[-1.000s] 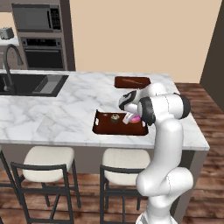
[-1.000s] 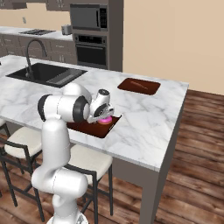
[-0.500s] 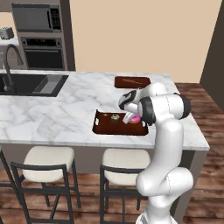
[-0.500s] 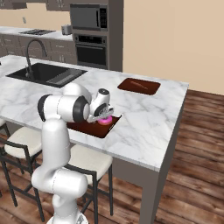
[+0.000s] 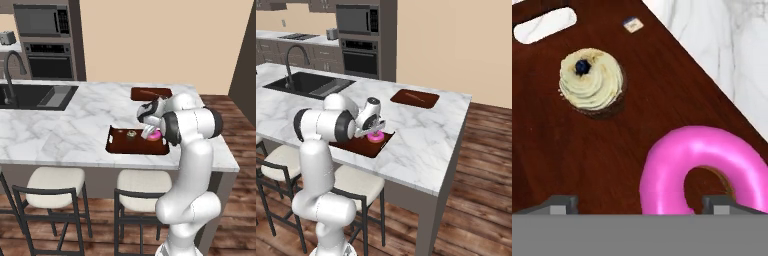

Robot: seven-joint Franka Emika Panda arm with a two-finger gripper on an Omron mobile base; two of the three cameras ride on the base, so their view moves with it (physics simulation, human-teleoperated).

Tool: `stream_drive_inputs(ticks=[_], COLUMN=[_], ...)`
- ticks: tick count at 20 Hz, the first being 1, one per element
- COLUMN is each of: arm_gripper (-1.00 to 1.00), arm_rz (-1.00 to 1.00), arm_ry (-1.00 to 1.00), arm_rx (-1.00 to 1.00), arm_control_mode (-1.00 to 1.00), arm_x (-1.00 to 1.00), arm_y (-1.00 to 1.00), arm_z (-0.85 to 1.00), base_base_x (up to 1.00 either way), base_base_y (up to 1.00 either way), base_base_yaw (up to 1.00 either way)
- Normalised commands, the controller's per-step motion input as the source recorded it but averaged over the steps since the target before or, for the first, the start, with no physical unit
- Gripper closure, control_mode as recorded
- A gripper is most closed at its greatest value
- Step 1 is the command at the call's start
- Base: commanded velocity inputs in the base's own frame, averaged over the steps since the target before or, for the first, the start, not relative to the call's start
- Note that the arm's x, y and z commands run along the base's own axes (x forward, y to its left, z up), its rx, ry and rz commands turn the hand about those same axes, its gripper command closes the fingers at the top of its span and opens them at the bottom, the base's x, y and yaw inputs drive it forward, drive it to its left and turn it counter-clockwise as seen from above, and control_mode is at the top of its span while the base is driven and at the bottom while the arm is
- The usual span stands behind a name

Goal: Take the donut and cupcake from the fridge and place them on the empty tray on the dining counter.

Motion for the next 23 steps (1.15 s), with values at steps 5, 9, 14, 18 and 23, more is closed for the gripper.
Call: stream_drive_inputs(ticks=[5,9,14,18,23], arm_gripper=[-1.00,-1.00,-1.00,-1.00,-1.00], arm_rz=[0.00,0.00,0.02,0.07,0.05], arm_ry=[-0.08,-0.30,-0.40,-0.46,-0.42], arm_rx=[0.00,0.00,-0.03,-0.05,-0.03], arm_control_mode=[-1.00,-1.00,-1.00,-1.00,-1.00], arm_x=[-0.80,-0.87,-0.94,-0.97,-1.00], arm_y=[-0.20,-0.29,-0.20,-0.16,-0.15], arm_z=[0.60,1.00,1.00,1.00,1.00], base_base_x=[0.00,0.00,0.00,0.00,0.00], base_base_y=[0.00,0.00,0.00,0.00,0.00], base_base_yaw=[0.00,0.00,0.00,0.00,0.00])
